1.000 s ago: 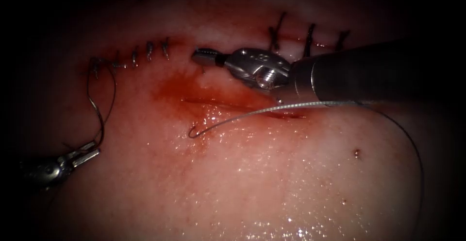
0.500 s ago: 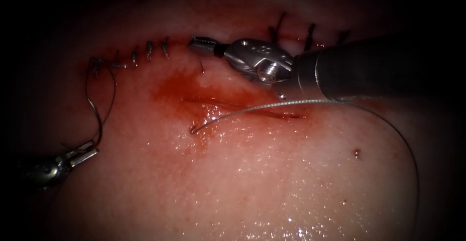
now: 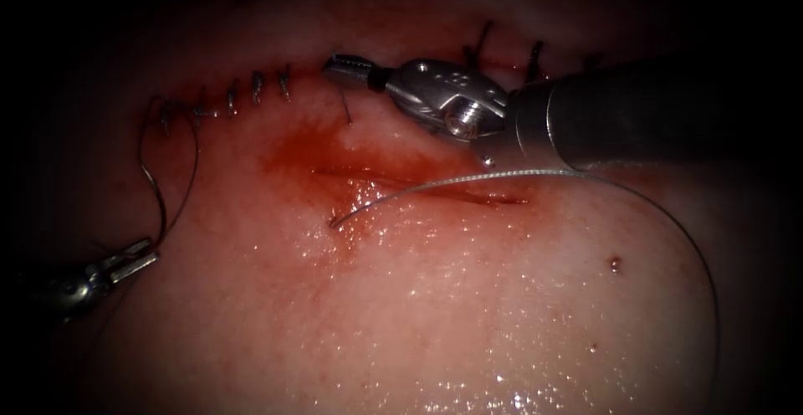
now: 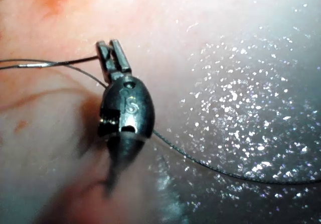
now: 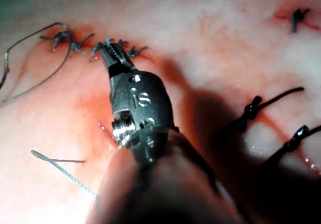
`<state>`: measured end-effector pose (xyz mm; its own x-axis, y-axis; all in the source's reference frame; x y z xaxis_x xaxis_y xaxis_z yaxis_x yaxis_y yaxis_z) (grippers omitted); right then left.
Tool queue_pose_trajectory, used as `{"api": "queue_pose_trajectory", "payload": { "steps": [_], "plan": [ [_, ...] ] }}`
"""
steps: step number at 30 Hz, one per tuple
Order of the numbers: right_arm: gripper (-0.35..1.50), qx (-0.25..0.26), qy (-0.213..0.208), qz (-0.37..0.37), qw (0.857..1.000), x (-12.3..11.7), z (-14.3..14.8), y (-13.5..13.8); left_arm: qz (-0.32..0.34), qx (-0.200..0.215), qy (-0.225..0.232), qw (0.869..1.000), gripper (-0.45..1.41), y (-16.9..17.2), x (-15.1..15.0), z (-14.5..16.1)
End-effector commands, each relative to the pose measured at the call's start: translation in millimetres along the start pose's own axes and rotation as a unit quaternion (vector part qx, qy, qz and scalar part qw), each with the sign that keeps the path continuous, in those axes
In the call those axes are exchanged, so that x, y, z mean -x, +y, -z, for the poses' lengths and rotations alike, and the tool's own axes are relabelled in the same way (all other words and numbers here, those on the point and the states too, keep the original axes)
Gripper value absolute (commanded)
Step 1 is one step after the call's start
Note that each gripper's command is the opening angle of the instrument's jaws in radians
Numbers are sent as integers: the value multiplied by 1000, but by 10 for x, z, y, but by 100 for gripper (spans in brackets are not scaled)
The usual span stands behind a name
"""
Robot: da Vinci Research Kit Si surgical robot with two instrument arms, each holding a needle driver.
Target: Wound Closure
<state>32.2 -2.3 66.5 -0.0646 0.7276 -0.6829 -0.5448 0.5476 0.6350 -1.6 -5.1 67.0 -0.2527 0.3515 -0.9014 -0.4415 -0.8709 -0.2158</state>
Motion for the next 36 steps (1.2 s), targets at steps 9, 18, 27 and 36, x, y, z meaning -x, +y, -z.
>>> {"api": "queue_pose_trajectory", "payload": {
  "steps": [9, 18, 27, 36],
  "plan": [
    [-23, 0, 3, 12, 1000, 7, -6, -2, 4, -9, -9, 1000, -40, -6, 6, 10],
    [138, -11, 51, 48, 997, -25, 17, 3, 50, -74, -40, 995, 74, -41, 5, 45],
    [133, -22, 55, 43, 997, -63, 67, 15, 33, -88, -51, 994, 131, -42, -31, 54],
    [120, 36, 28, 238, 970, -82, 153, 54, -12, -106, -56, 993, 126, -27, -72, 50]
  ]
}}
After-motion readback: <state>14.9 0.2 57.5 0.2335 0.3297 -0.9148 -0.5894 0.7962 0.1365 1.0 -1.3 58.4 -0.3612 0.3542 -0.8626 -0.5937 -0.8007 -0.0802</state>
